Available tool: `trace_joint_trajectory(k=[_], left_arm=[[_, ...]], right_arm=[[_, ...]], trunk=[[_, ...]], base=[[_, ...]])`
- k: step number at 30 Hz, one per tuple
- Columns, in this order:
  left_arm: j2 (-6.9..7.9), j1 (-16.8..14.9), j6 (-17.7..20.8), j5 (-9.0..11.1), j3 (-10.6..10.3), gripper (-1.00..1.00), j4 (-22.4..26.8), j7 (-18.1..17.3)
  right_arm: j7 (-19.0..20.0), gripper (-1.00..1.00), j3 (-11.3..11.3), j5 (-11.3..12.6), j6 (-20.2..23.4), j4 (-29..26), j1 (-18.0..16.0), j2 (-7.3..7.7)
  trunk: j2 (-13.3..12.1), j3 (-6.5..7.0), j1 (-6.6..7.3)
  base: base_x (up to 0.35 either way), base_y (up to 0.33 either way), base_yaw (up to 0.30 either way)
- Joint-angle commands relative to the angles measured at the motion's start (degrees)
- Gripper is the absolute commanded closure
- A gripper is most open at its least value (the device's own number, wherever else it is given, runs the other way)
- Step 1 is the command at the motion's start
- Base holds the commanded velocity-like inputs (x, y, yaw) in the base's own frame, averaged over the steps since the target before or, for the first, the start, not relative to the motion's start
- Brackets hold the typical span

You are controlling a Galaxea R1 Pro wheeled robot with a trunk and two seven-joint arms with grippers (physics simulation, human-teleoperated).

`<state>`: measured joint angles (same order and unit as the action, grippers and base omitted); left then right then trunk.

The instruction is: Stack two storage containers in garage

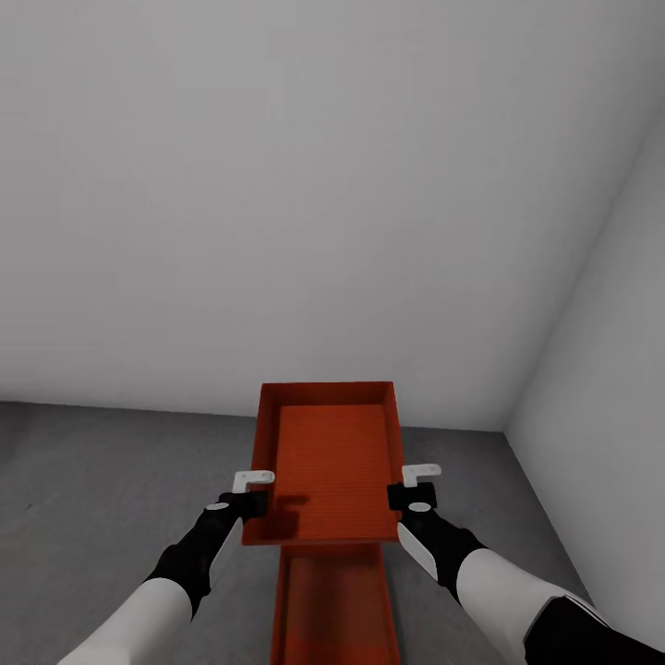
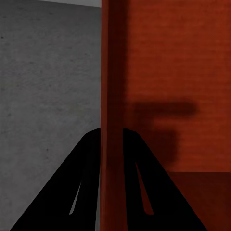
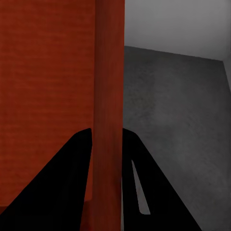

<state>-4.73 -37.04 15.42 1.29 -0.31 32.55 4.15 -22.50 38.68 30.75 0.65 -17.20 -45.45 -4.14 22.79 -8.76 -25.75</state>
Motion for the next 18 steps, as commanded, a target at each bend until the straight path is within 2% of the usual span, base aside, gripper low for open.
trace_joint_trajectory(k=[1, 8, 18], left_arm=[[0.07, -0.05, 0.31, 0.47, -0.85, 1.00, 0.26, 0.59], [0.07, -0.05, 0.31, 0.47, -0.84, 1.00, 0.24, 0.58], [0.07, -0.05, 0.31, 0.47, -0.84, 1.00, 0.24, 0.55]], right_arm=[[-0.53, 1.00, 1.40, 1.85, 1.16, 1.82, -0.08, 0.64], [-0.54, 1.00, 1.40, 1.85, 1.20, 1.82, -0.08, 0.70], [-0.53, 1.00, 1.40, 1.85, 1.14, 1.82, -0.08, 0.71]], trunk=[[0.13, -0.12, -0.04], [0.13, -0.25, -0.04], [0.13, -1.11, -0.04]], base=[[0.000, 0.000, 0.000], [0.000, 0.000, 0.000], [0.000, 0.000, 0.000]])
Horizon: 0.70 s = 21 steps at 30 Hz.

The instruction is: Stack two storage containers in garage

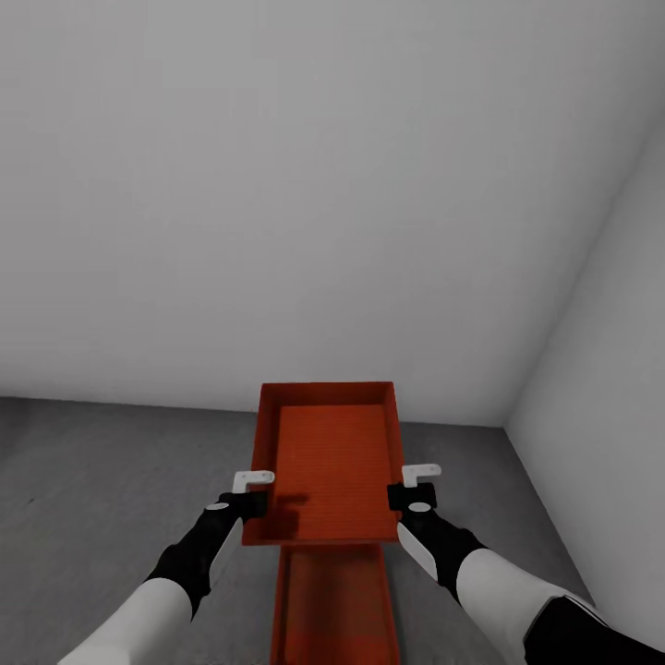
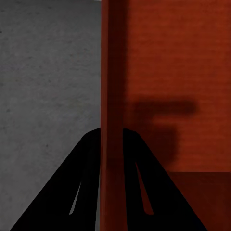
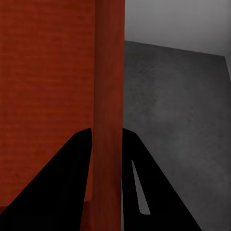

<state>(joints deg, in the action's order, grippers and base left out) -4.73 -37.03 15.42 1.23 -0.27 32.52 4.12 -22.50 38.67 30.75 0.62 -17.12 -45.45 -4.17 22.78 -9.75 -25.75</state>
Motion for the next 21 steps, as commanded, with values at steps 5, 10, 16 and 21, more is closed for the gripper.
trace_joint_trajectory(k=[5, 10, 16, 21], left_arm=[[0.07, -0.05, 0.31, 0.53, -0.88, 1.00, 0.27, 0.56], [0.07, -0.05, 0.38, 0.53, -0.89, 1.00, 0.27, 0.44], [0.07, -0.05, 0.48, 0.53, -0.88, 1.00, 0.18, 0.67], [0.07, -0.05, 0.49, 0.53, -0.95, 1.00, 0.18, 0.49]], right_arm=[[-0.60, 1.00, 1.41, 1.85, 1.21, 1.74, -0.08, 0.74], [-0.61, 1.00, 1.41, 1.85, 1.15, 1.74, -0.08, 0.66], [-0.68, 1.00, 1.41, 1.85, 1.05, 1.74, -0.08, 0.74], [-0.68, 1.00, 1.41, 1.85, 0.97, 1.74, -0.08, 0.75]], trunk=[[0.14, -0.59, -0.03], [0.14, -1.05, -0.03], [0.14, -1.61, -0.03], [0.14, -2.07, -0.03]], base=[[0.000, 0.000, 0.000], [0.000, 0.000, 0.000], [0.000, 0.000, 0.000], [0.000, 0.000, 0.000]])
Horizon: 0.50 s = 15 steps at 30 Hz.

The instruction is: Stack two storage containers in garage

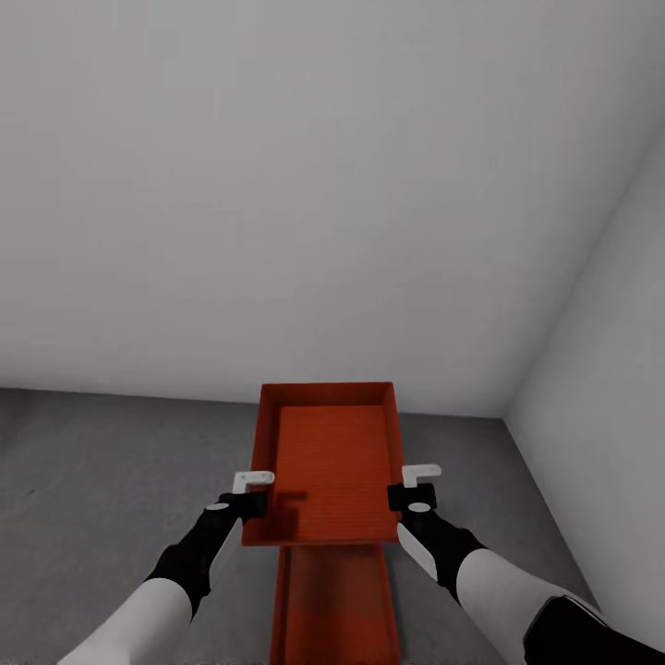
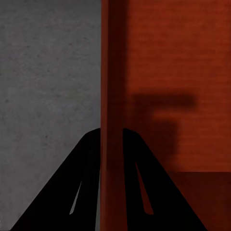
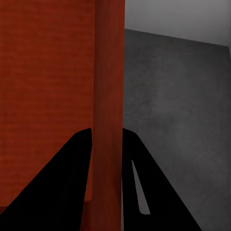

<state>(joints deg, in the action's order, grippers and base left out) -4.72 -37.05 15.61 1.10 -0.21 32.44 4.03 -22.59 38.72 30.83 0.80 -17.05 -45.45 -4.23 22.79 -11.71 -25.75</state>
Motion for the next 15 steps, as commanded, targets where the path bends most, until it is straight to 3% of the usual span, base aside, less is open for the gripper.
trace_joint_trajectory(k=[1, 15], left_arm=[[0.06, -0.04, 0.30, 0.66, -0.99, 1.00, 0.26, 0.56], [0.06, -0.04, 0.30, 0.64, -1.07, 1.00, 0.26, 0.41]], right_arm=[[-0.58, 1.00, 1.36, 1.78, 0.78, 1.67, -0.08, 0.80], [-0.58, 1.00, 1.36, 1.78, 0.78, 1.67, -0.08, 0.80]], trunk=[[0.13, -0.21, -0.03], [0.13, -1.51, -0.03]], base=[[0.000, 0.000, 0.000], [0.000, 0.000, 0.000]])
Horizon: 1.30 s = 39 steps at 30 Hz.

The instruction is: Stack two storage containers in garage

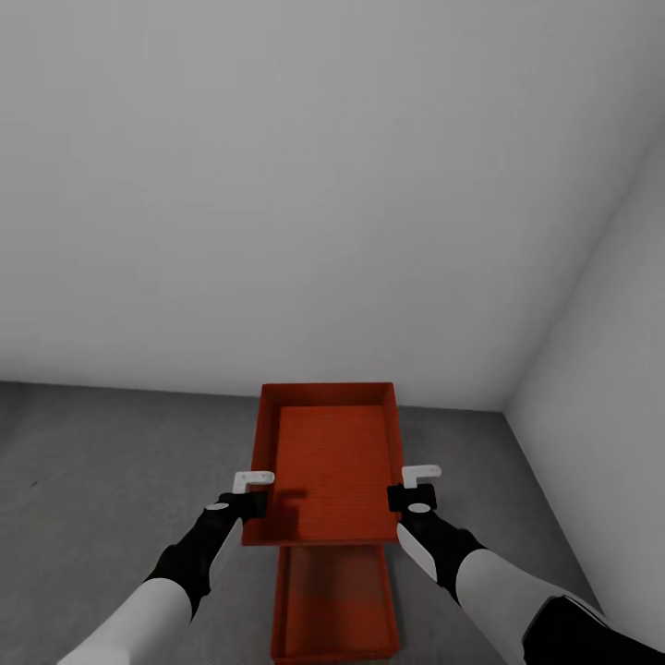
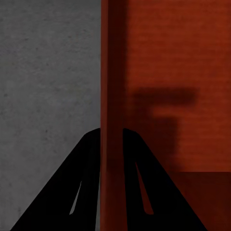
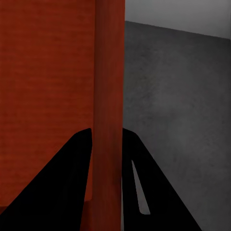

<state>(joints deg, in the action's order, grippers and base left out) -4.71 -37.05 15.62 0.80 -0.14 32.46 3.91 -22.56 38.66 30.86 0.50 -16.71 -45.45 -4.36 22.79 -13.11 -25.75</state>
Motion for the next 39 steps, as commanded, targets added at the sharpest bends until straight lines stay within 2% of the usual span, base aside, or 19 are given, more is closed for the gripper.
trace_joint_trajectory(k=[1, 39], left_arm=[[0.05, -0.04, 0.29, 0.95, -1.16, 1.00, 0.24, 0.54], [0.05, -0.04, 0.12, 0.87, -1.18, 1.00, 0.27, 0.38]], right_arm=[[-0.62, 1.00, 1.42, 1.75, 1.08, 1.33, -0.08, 0.93], [-0.61, 1.00, 1.42, 1.75, 1.08, 1.33, -0.08, 0.94]], trunk=[[0.13, -0.21, -0.03], [0.13, -3.74, -0.03]], base=[[0.000, 0.000, 0.000], [0.000, 0.000, 0.000]])
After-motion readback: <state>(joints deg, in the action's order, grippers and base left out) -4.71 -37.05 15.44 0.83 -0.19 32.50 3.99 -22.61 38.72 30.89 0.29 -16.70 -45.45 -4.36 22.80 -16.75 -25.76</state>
